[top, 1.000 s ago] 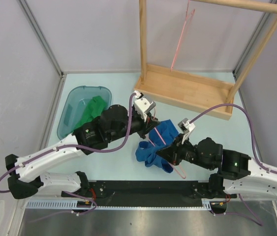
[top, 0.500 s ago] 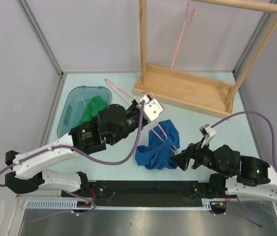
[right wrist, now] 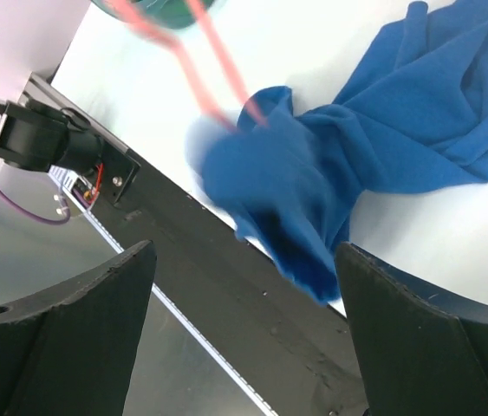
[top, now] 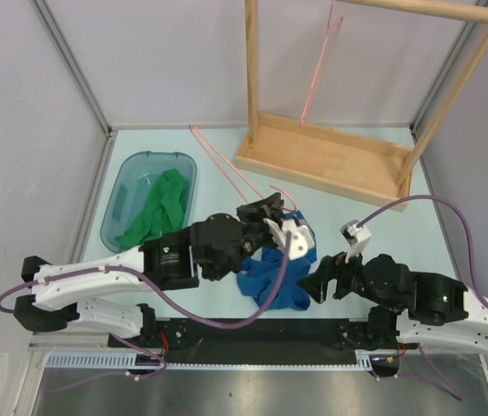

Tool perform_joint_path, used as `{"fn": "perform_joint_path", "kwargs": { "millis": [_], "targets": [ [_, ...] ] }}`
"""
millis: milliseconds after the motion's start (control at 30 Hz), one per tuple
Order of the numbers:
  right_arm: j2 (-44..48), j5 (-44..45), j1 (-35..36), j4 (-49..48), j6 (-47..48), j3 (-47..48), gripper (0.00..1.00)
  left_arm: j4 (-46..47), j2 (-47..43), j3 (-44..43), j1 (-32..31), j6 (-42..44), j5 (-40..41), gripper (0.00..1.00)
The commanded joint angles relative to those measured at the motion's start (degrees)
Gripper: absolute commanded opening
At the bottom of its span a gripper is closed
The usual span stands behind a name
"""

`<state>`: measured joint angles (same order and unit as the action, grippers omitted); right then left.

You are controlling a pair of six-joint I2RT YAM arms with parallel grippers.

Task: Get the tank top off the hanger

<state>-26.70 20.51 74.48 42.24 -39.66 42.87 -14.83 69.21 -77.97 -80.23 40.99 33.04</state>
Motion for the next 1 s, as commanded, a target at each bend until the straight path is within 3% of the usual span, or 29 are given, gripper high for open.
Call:
{"fn": "perform_joint_path", "kwargs": {
  "millis": [0,133,267,367,567,667,800,967],
  "targets": [
    [-0.3,-0.7,0.3,-4.4,2.8,1.8,0.9,9.8,0.2,3.8,-0.5,18.2,6.6,0.0],
    [0.6,-0.2,0.3,-3.8,2.5,1.5,0.9,12.8,-3.1,6.8,-0.5,20.1,4.5,0.0],
    [1.9,-0.8,0.3,-4.0,2.2,2.0,0.9,14.7,-5.4,8.7,-0.5,15.9,4.6,0.0],
    [2.7,-2.7,0.2,-5.1,2.7,1.1,0.9,12.5,-6.1,7.7,-0.6,4.8,5.4,0.0],
    [2.4,-8.6,0.3,-7.0,4.8,-0.7,0.9,-4.5,-8.9,5.2,-0.1,-36.5,4.3,0.0],
    [2.8,-10.7,0.3,-8.0,5.6,-1.4,0.9,-12.8,-9.4,4.1,1.0,-48.8,1.9,0.0],
    [2.7,-11.5,0.3,-7.9,6.6,-0.5,0.91,-22.5,-8.7,1.5,2.3,-54.4,2.8,0.0],
    [1.3,-15.2,0.3,-11.4,7.5,-0.9,0.88,-24.9,-10.1,1.6,2.7,-56.5,2.7,0.0]
  ]
}}
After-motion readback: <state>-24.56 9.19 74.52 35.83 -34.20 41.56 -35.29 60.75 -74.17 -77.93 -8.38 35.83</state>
